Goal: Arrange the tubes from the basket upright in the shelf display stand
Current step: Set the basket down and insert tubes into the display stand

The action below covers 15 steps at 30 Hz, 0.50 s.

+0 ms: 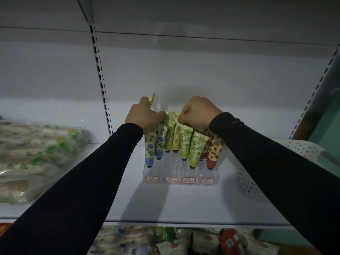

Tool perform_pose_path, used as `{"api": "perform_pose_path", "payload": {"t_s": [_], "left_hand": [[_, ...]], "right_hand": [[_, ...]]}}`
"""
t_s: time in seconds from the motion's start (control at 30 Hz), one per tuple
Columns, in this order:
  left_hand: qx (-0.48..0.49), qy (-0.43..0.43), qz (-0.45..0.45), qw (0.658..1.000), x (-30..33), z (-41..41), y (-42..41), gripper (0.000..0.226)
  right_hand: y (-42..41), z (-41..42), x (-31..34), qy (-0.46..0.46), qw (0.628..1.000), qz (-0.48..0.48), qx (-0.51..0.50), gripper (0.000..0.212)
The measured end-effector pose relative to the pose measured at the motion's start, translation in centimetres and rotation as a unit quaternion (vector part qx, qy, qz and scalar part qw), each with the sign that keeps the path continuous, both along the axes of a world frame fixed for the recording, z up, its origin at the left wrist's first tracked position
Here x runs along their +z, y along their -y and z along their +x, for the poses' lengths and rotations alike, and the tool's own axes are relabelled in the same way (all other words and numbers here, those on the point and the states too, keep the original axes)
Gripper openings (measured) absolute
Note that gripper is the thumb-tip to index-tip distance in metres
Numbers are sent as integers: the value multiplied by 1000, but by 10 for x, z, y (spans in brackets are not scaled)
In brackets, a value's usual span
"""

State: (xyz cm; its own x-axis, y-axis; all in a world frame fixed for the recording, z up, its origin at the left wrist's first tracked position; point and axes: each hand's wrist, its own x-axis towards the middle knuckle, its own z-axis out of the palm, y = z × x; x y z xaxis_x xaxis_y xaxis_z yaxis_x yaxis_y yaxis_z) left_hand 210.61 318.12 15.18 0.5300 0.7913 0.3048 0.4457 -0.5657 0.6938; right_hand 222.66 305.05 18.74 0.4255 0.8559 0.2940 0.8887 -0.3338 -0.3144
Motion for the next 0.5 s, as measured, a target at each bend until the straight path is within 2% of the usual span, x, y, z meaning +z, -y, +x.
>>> {"api": "perform_pose_path", "payload": {"t_s": [0.1, 0.5], "left_hand": [[-2, 2, -1, 1000, 0, 0, 0, 54], [7, 2, 0, 1000, 0, 0, 2, 57]], "right_hand": [[2, 3, 4, -21, 1000, -20, 8, 25], [5, 4, -5, 1, 1000, 7, 1, 25]]}}
